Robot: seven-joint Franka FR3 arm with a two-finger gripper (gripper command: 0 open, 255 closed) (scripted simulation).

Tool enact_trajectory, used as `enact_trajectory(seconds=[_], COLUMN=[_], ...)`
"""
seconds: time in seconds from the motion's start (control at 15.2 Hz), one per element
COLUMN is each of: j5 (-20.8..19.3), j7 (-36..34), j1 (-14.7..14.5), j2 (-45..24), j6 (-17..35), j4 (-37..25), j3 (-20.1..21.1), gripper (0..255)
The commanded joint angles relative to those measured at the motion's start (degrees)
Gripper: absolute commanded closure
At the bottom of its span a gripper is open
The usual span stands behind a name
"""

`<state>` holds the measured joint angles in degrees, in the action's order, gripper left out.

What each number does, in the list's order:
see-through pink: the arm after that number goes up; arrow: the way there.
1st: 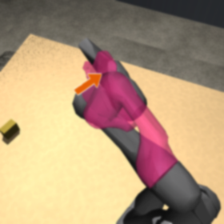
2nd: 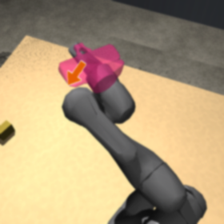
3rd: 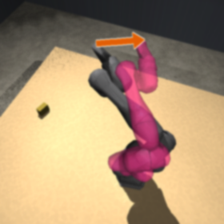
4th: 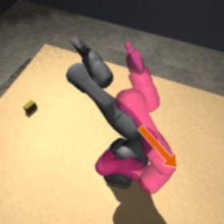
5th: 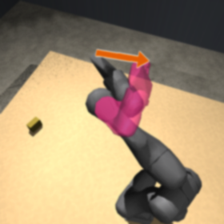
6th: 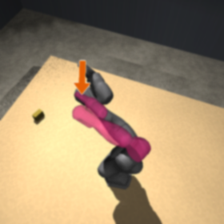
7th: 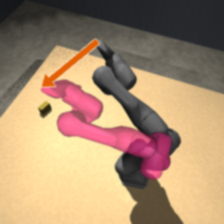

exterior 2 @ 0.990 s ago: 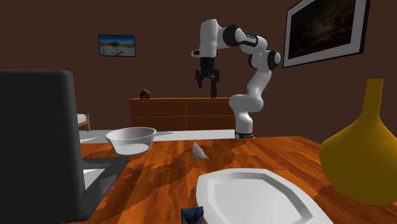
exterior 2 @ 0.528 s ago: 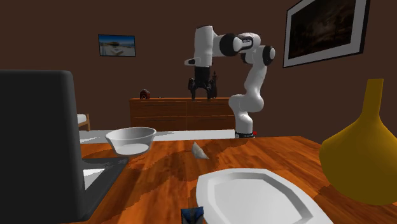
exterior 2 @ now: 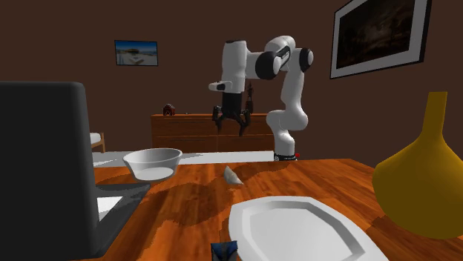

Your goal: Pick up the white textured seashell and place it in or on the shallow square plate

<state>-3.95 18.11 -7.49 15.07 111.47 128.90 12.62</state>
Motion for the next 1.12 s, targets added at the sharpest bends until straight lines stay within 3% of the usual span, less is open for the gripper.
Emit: enact_trajectory(seconds=[0.0, 0.59, 1.06], j5=[-0.84, -7.33, -8.94], j7=[0.73, 1.83, 0.79], j1=[-0.73, -4.28, -4.09], j2=[-3.26, -19.87, -22.36], j6=[2.16, 9.13, 14.12], j4=[-0.84, -8.43, -5.73], j3=[1.03, 5.34, 4.83], gripper=[0, 0, 0])
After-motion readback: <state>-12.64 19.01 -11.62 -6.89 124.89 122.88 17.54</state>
